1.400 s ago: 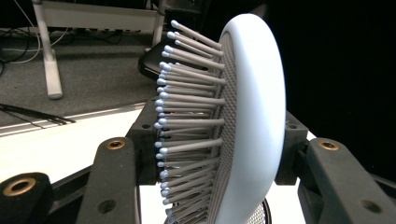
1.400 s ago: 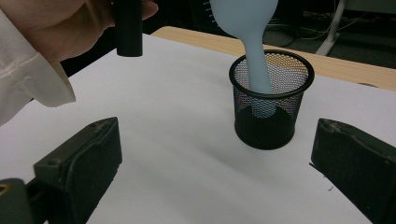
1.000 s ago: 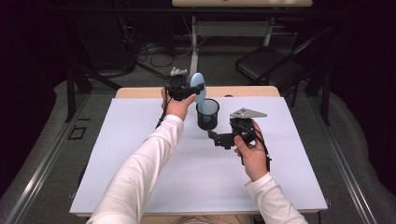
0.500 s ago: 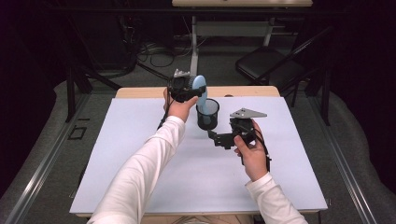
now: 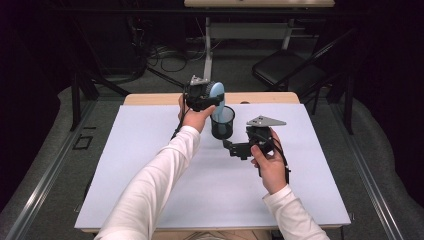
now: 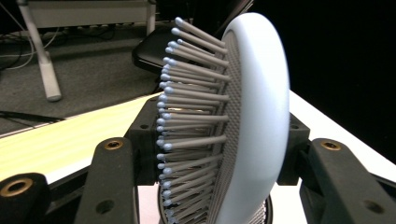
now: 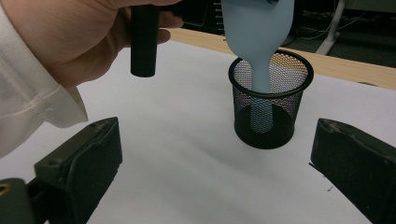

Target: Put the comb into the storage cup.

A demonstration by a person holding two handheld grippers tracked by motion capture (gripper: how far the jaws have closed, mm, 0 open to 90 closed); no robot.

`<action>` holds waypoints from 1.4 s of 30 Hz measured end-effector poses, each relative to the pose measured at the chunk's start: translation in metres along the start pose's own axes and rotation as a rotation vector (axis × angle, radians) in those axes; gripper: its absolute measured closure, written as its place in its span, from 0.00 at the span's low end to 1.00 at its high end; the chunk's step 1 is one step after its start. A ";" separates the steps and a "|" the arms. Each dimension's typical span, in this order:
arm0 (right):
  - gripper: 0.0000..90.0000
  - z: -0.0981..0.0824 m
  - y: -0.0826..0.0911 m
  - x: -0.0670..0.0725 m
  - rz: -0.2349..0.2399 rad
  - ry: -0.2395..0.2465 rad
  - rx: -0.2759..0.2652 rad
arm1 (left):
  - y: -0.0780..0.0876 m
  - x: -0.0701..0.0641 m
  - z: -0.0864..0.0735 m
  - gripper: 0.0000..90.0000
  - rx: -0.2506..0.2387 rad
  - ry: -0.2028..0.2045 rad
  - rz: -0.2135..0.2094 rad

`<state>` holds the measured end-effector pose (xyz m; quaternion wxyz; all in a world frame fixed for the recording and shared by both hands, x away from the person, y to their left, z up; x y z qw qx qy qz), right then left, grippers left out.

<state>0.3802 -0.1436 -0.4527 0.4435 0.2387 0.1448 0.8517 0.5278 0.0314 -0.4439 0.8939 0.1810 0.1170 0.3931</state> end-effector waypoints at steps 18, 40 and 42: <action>0.02 0.000 0.000 -0.001 -0.001 -0.001 0.001 | -0.002 -0.003 -0.002 0.51 -0.009 0.028 -0.005; 0.03 -0.001 0.000 -0.001 -0.006 -0.004 0.002 | -0.007 -0.009 -0.005 0.45 0.013 0.067 -0.042; 0.03 -0.001 0.000 -0.001 -0.006 -0.004 0.002 | -0.008 -0.010 -0.005 0.44 0.011 0.059 -0.039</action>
Point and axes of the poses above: each handheld gripper's, and its own axes: y roughly backward along the jaws, z roughly out of its top, x roughly to its left, the point moved 2 cm from there along -y, roughly forward along the jaws, and after that the axes turned 8 degrees about -y, right-handed, at the moved point
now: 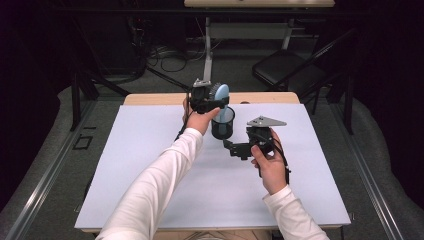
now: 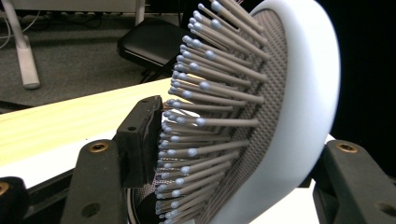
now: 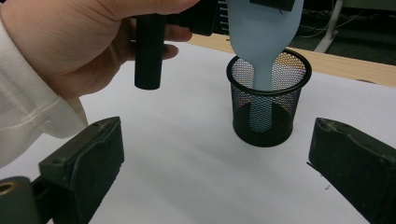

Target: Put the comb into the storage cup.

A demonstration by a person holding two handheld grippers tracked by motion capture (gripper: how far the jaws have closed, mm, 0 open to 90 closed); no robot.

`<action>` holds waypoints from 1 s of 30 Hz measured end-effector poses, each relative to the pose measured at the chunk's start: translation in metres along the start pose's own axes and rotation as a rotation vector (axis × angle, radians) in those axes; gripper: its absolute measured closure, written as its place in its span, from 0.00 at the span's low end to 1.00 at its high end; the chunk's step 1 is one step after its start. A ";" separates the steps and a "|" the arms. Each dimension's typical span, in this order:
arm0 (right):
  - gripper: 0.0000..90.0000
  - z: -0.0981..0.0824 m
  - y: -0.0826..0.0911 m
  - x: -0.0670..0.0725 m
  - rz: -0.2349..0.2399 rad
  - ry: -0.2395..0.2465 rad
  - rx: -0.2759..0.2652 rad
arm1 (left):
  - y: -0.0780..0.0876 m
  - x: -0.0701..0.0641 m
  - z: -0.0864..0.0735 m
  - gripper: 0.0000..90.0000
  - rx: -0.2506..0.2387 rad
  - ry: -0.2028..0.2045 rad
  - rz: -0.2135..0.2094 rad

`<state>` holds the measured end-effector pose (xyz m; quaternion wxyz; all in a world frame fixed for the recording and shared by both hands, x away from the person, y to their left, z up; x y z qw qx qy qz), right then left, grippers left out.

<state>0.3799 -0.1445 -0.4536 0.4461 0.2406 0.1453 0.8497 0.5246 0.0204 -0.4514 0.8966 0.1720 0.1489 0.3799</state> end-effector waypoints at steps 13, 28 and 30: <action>0.03 0.000 0.001 0.000 -0.001 -0.002 0.000 | -0.001 0.000 0.000 0.36 -0.002 0.005 -0.008; 0.04 0.000 0.000 0.000 0.000 0.004 -0.001 | -0.001 0.002 -0.001 0.18 0.003 0.028 -0.007; 0.04 0.000 0.001 0.000 -0.002 0.002 0.000 | -0.001 0.001 -0.001 0.17 0.000 0.028 -0.007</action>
Point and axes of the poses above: each handheld gripper's, and its own axes: y roughly backward along the jaws, z roughly out of its top, x roughly to its left, the point moved 2 cm from there along -y, roughly forward along the jaws, and after that the axes turned 8 degrees about -y, right-handed, at the moved point
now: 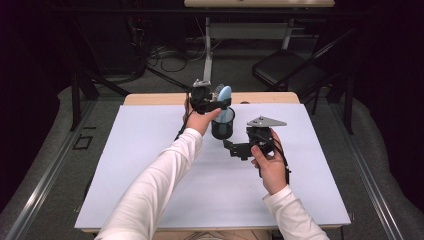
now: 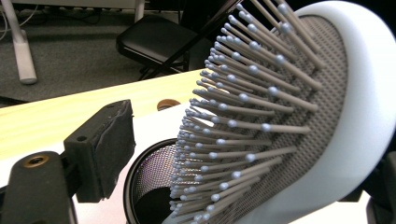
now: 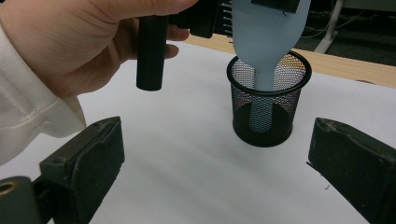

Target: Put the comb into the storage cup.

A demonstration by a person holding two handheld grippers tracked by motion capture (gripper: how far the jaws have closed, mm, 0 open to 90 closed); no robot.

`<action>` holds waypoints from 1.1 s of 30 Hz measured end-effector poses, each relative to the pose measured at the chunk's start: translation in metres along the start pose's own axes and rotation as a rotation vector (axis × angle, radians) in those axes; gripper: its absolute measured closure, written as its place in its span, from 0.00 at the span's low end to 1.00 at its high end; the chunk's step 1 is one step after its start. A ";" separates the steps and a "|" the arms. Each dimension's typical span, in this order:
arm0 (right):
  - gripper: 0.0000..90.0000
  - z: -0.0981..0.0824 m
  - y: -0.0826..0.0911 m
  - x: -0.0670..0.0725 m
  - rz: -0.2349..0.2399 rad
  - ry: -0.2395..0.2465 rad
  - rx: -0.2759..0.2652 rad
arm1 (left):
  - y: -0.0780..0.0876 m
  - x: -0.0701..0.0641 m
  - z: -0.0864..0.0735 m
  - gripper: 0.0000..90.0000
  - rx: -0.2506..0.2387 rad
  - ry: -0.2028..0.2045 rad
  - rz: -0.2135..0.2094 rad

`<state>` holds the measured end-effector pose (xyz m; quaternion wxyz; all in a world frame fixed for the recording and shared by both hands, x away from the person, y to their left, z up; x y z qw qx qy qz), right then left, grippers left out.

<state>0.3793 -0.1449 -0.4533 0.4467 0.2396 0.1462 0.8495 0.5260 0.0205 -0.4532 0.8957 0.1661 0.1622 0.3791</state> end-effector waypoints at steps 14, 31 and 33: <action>0.04 0.000 0.000 0.000 -0.001 0.002 -0.003 | 0.001 -0.002 0.001 0.04 0.000 0.001 -0.012; 0.04 -0.001 -0.001 0.000 -0.003 0.004 0.004 | 0.005 -0.001 0.005 0.00 -0.018 0.005 -0.021; 0.04 -0.001 -0.001 0.000 -0.005 0.004 0.004 | 0.005 -0.001 0.005 0.00 -0.017 0.007 -0.019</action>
Point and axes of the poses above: each handheld gripper's, and its own axes: y roughly backward along the jaws, z roughly out of its top, x roughly to its left, the point moved 2 cm from there along -y, roughly forward along the jaws, and after that the axes turned 8 degrees about -y, right-handed, at the moved point
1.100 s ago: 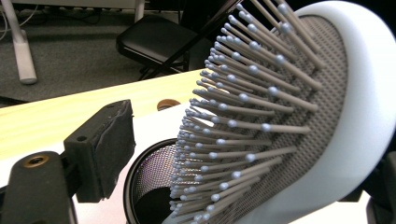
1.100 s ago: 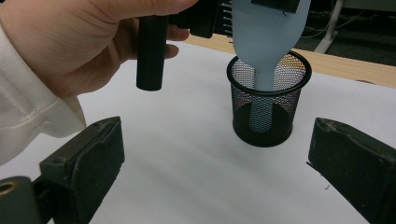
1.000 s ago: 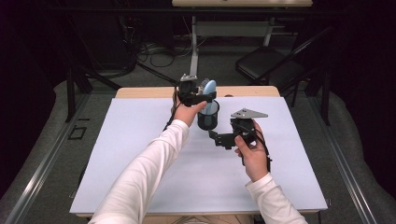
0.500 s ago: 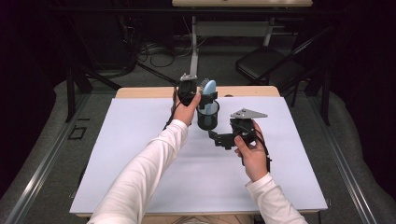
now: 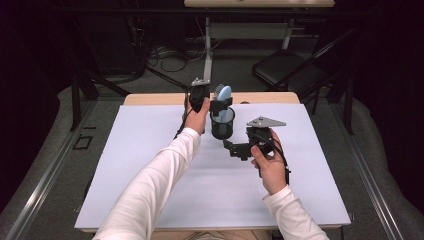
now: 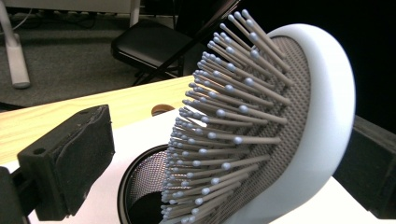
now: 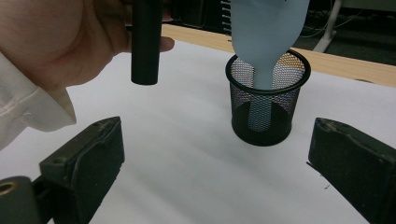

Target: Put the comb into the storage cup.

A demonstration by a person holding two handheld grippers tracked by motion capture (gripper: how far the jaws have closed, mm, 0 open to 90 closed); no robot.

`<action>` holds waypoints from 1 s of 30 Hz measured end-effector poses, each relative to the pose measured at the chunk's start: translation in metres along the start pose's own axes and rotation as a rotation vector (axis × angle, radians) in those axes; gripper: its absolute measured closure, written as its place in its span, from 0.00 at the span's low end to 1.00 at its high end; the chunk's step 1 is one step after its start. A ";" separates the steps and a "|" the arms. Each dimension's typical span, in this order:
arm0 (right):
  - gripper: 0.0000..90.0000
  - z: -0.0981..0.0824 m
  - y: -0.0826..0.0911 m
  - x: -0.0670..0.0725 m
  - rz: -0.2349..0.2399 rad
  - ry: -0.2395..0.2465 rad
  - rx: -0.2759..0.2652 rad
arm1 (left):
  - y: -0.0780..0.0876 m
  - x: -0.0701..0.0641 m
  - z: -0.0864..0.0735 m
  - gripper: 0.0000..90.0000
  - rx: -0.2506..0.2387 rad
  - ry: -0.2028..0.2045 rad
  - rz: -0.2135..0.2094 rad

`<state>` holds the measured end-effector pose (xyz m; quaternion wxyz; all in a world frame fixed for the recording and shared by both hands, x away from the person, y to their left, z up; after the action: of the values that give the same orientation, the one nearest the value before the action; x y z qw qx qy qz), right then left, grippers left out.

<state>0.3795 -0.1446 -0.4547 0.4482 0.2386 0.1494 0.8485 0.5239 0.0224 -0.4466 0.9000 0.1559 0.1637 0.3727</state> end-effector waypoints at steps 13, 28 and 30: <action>0.02 0.000 0.000 0.000 -0.001 0.001 0.001 | 0.009 0.000 0.005 0.01 0.007 -0.030 0.008; 0.00 -0.001 0.000 0.000 0.001 0.005 0.002 | 0.021 -0.003 0.012 0.01 0.007 -0.055 0.015; 0.00 -0.001 -0.001 0.000 0.002 0.004 0.001 | 0.022 -0.004 0.013 0.01 0.010 -0.052 0.016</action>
<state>0.3795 -0.1442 -0.4553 0.4469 0.2371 0.1504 0.8494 0.5127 0.0327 -0.4256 0.9002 0.1712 0.1406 0.3750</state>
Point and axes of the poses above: each handheld gripper's, and its own axes: y roughly backward along the jaws, z roughly out of its top, x roughly to its left, the point moved 2 cm from there along -y, roughly forward along the jaws, and after that the axes turned 8 degrees about -y, right-handed, at the moved point
